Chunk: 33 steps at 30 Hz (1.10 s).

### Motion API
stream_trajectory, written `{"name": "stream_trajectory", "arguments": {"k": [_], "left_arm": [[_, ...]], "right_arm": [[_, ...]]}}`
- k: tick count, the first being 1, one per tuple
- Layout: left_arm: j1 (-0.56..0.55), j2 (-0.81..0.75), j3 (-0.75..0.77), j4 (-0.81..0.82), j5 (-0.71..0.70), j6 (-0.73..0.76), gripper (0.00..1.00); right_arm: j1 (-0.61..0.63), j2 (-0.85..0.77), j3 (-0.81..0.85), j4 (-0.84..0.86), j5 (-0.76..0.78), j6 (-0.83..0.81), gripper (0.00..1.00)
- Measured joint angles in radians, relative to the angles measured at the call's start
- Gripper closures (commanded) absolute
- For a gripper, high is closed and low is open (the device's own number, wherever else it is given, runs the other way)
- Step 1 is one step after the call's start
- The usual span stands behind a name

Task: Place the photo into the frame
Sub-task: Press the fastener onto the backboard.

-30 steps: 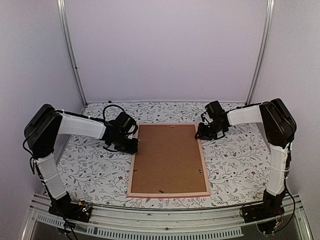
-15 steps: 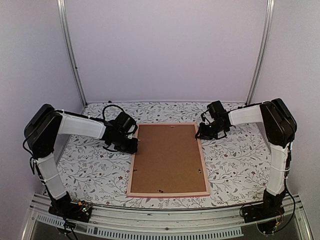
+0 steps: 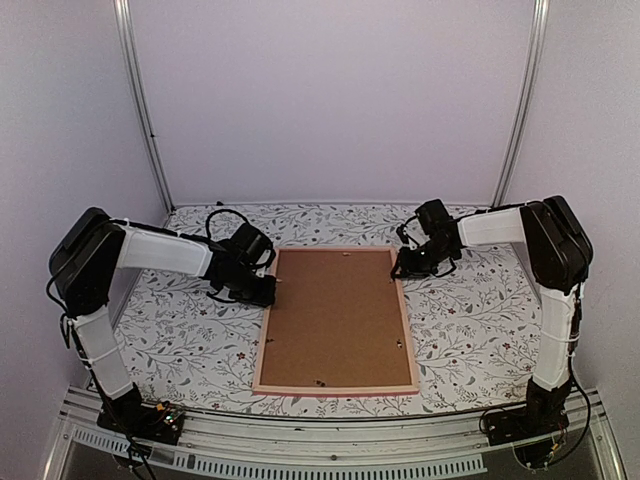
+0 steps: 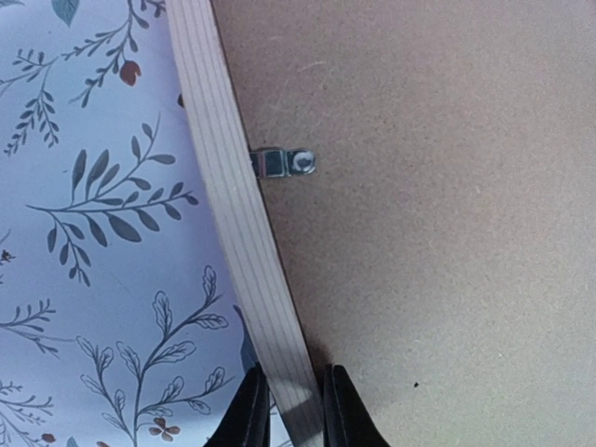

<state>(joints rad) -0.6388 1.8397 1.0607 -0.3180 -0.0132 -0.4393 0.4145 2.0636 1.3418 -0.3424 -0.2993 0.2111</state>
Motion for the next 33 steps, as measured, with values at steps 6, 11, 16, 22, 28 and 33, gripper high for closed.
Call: {"name": "stream_trajectory", "arguments": {"k": [6, 11, 16, 22, 28, 33], "left_arm": [[0.0, 0.004, 0.004, -0.001, 0.002, -0.003, 0.85], [0.0, 0.005, 0.006, -0.002, 0.003, -0.004, 0.85], [0.003, 0.005, 0.006, -0.003, 0.004, -0.008, 0.85], [0.009, 0.005, 0.006, -0.002, 0.003, -0.007, 0.85], [0.011, 0.005, 0.006, -0.001, 0.004, -0.008, 0.85], [0.011, 0.005, 0.006, 0.0, 0.004, -0.011, 0.84]], "right_arm": [[-0.01, 0.004, 0.014, -0.04, -0.025, -0.071, 0.75], [-0.01, 0.014, 0.041, -0.079, -0.023, -0.115, 0.74], [-0.011, 0.027, 0.072, -0.121, -0.015, -0.176, 0.66], [-0.021, 0.031, 0.079, -0.147, -0.026, -0.246, 0.6], [-0.037, 0.03, 0.079, -0.163, -0.064, -0.254, 0.58], [-0.06, 0.029, 0.077, -0.163, -0.117, -0.217, 0.54]]}}
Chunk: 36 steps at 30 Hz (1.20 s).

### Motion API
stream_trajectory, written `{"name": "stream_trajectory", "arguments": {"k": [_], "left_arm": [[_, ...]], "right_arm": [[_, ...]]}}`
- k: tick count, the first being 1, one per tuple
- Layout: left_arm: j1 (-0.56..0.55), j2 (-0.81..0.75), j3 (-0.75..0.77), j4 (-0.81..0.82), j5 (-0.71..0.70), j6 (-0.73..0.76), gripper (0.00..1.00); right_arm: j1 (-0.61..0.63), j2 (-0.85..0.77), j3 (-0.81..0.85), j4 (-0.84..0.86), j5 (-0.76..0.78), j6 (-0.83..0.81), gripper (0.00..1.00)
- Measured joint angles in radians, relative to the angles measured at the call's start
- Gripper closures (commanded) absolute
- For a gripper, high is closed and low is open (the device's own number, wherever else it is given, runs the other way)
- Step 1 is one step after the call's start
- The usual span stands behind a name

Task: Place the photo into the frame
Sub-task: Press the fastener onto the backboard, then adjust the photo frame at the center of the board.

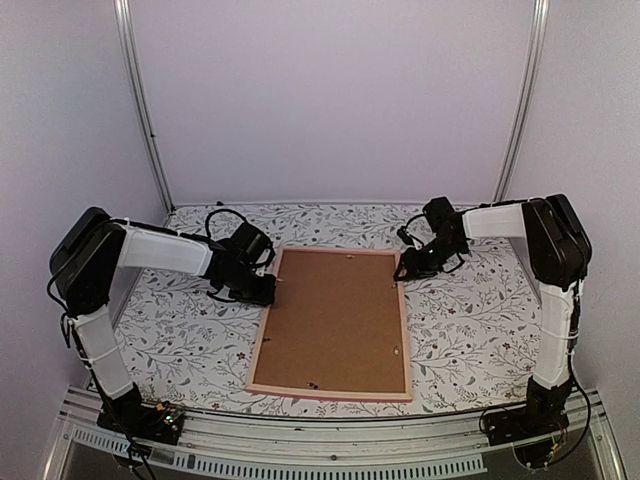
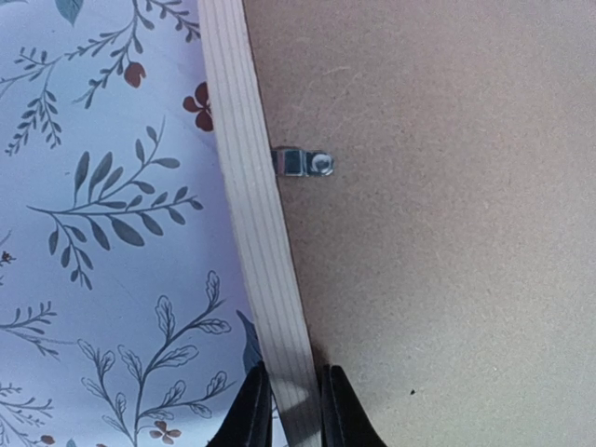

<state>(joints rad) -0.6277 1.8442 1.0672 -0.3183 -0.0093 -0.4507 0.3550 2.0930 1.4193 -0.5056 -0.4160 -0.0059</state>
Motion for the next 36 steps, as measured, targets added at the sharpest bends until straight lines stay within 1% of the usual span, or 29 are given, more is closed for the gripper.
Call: {"name": "stream_trajectory", "arguments": {"k": [4, 7, 10, 15, 20, 25, 29, 32, 36], "left_arm": [[0.0, 0.0, 0.0, 0.0, 0.001, -0.007, 0.84], [0.0, 0.0, 0.0, 0.0, 0.002, -0.01, 0.81], [0.0, 0.0, 0.0, 0.0, 0.002, -0.009, 0.78], [0.0, 0.0, 0.0, 0.0, 0.004, 0.002, 0.73], [0.001, 0.0, 0.0, 0.0, 0.019, 0.007, 0.68], [0.0, 0.0, 0.0, 0.0, 0.032, 0.009, 0.62], [0.001, -0.005, 0.0, 0.0, 0.044, 0.007, 0.58], [0.001, -0.01, -0.001, 0.0, 0.051, 0.004, 0.51], [0.001, -0.029, -0.003, -0.001, 0.05, 0.003, 0.41]], "right_arm": [[-0.023, -0.011, -0.021, 0.018, -0.032, 0.064, 0.5], [-0.03, -0.045, -0.061, 0.038, -0.042, 0.113, 0.48], [-0.031, -0.101, -0.125, 0.058, -0.056, 0.152, 0.47], [-0.025, -0.226, -0.288, 0.101, -0.069, 0.211, 0.46], [0.025, -0.336, -0.431, 0.12, -0.057, 0.274, 0.46], [0.087, -0.384, -0.497, 0.145, -0.04, 0.328, 0.46], [0.113, -0.39, -0.525, 0.164, -0.028, 0.365, 0.48], [0.12, -0.39, -0.534, 0.172, -0.018, 0.383, 0.52], [0.123, -0.389, -0.535, 0.184, -0.008, 0.395, 0.6]]}}
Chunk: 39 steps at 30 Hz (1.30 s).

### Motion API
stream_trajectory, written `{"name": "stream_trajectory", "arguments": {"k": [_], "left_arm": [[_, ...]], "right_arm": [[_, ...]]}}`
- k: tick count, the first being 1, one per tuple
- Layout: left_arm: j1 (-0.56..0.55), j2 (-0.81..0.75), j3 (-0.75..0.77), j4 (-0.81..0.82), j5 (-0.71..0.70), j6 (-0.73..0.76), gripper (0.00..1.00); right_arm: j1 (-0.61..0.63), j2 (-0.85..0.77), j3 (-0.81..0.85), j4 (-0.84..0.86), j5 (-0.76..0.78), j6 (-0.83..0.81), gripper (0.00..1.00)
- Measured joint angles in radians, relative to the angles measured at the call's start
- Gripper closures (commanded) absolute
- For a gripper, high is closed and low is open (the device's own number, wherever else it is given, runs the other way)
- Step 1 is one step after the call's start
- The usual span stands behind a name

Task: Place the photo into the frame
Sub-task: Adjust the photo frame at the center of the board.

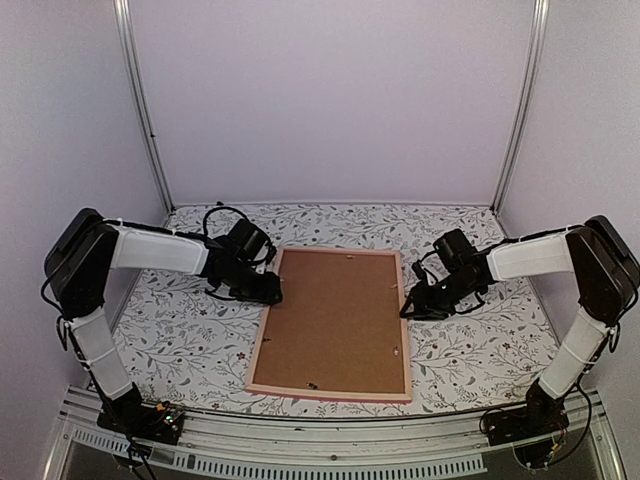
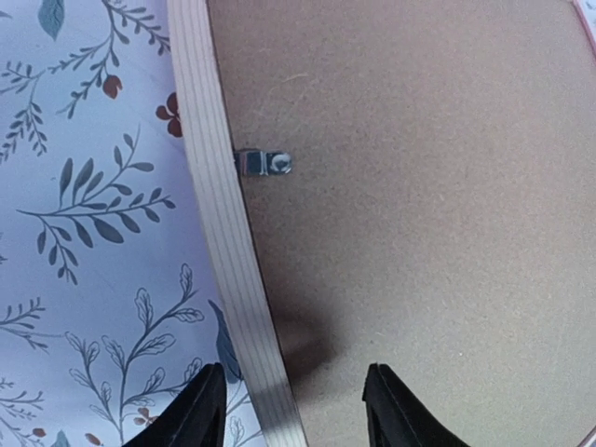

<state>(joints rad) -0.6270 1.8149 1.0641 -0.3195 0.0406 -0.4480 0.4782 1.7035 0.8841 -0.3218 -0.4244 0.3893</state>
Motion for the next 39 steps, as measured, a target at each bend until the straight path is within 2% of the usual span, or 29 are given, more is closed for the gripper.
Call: {"name": "stream_trajectory", "arguments": {"k": [5, 8, 15, 20, 22, 26, 29, 32, 39], "left_arm": [[0.005, -0.037, -0.005, -0.003, -0.006, -0.002, 0.36], [0.014, -0.05, -0.015, -0.003, -0.005, -0.001, 0.36], [0.036, -0.052, -0.049, -0.007, 0.013, -0.001, 0.36], [0.037, -0.054, -0.095, -0.004, 0.051, -0.006, 0.35], [0.037, -0.056, -0.113, 0.005, 0.062, -0.01, 0.35], [0.037, -0.08, -0.143, 0.031, 0.089, -0.025, 0.34], [0.037, -0.103, -0.177, 0.051, 0.102, -0.041, 0.34], [0.037, -0.121, -0.2, 0.068, 0.114, -0.056, 0.35], [0.027, -0.163, -0.244, 0.111, 0.153, -0.089, 0.39]], "right_arm": [[0.001, 0.019, 0.011, 0.005, 0.005, 0.008, 0.75], [0.004, 0.035, 0.037, -0.003, 0.011, 0.008, 0.81], [-0.001, 0.098, 0.136, -0.041, 0.043, -0.009, 0.85], [-0.049, 0.159, 0.241, -0.079, 0.083, -0.05, 0.85], [-0.073, 0.184, 0.286, -0.089, 0.103, -0.068, 0.81], [-0.108, 0.211, 0.359, -0.11, 0.128, -0.103, 0.62], [-0.116, 0.2, 0.353, -0.115, 0.126, -0.125, 0.51], [-0.104, 0.156, 0.29, -0.12, 0.118, -0.127, 0.46], [-0.01, -0.02, 0.1, -0.143, 0.112, -0.097, 0.42]]}}
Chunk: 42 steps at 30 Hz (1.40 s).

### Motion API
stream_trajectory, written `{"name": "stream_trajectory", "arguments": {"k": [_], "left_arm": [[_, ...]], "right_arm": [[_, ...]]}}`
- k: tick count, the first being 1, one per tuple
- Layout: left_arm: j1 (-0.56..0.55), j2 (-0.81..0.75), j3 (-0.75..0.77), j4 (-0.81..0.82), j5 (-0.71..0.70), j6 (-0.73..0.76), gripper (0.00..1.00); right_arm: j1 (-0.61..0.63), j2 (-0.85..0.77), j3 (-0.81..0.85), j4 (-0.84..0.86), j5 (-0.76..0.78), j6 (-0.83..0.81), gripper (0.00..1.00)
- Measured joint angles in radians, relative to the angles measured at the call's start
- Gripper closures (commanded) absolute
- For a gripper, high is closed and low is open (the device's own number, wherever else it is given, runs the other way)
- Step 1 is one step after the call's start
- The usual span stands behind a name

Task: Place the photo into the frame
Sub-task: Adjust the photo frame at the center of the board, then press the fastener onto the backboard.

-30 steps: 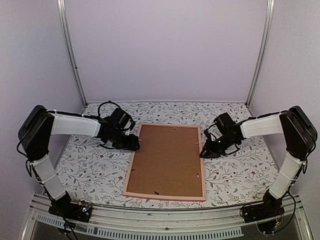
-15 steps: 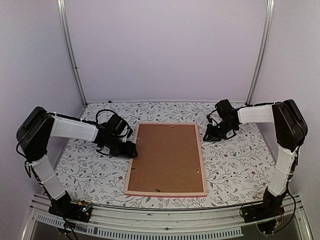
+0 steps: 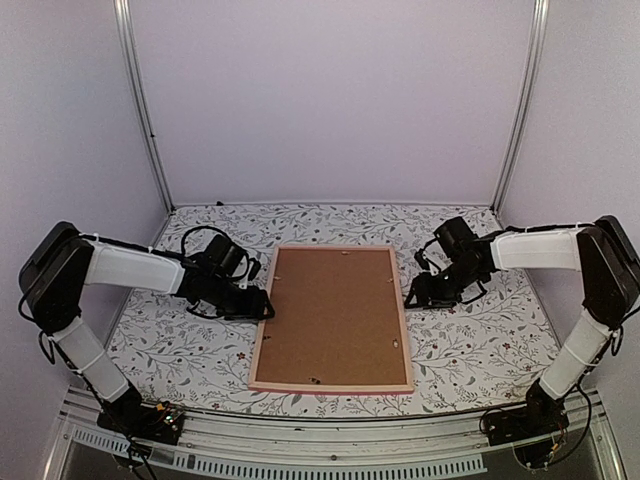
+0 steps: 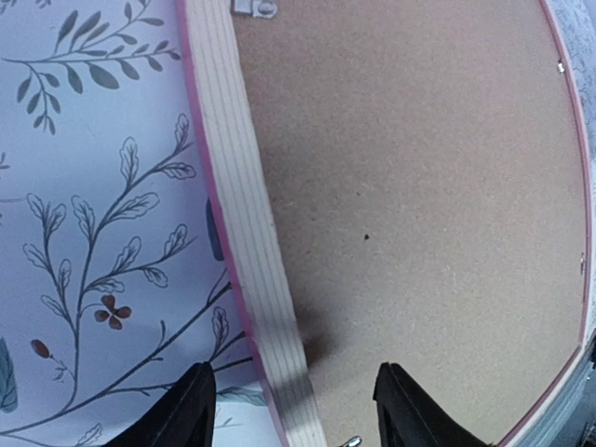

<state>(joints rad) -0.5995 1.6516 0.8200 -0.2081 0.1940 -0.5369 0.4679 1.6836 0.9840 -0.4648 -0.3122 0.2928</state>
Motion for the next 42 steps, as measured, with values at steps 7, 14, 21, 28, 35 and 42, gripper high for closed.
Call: {"name": "stream_trajectory", "arguments": {"k": [7, 14, 21, 28, 35, 42], "left_arm": [[-0.011, -0.025, -0.019, 0.024, 0.004, -0.019, 0.37], [-0.013, -0.027, -0.021, 0.027, -0.017, -0.017, 0.36], [-0.013, -0.027, -0.021, 0.031, -0.024, -0.015, 0.34], [-0.013, -0.027, -0.021, 0.032, -0.027, -0.014, 0.34], [-0.013, -0.027, -0.022, 0.032, -0.027, -0.014, 0.33], [-0.013, -0.034, -0.027, 0.032, -0.028, -0.014, 0.33]], "right_arm": [[0.114, -0.121, -0.122, 0.001, -0.011, 0.071, 0.33], [0.209, -0.147, -0.147, 0.002, 0.012, 0.128, 0.34], [0.262, -0.104, -0.146, 0.0, 0.075, 0.156, 0.38], [0.282, -0.057, -0.121, -0.007, 0.117, 0.163, 0.4], [0.293, -0.042, -0.107, -0.007, 0.137, 0.164, 0.48], [0.295, -0.042, -0.108, -0.007, 0.163, 0.161, 0.56]]}}
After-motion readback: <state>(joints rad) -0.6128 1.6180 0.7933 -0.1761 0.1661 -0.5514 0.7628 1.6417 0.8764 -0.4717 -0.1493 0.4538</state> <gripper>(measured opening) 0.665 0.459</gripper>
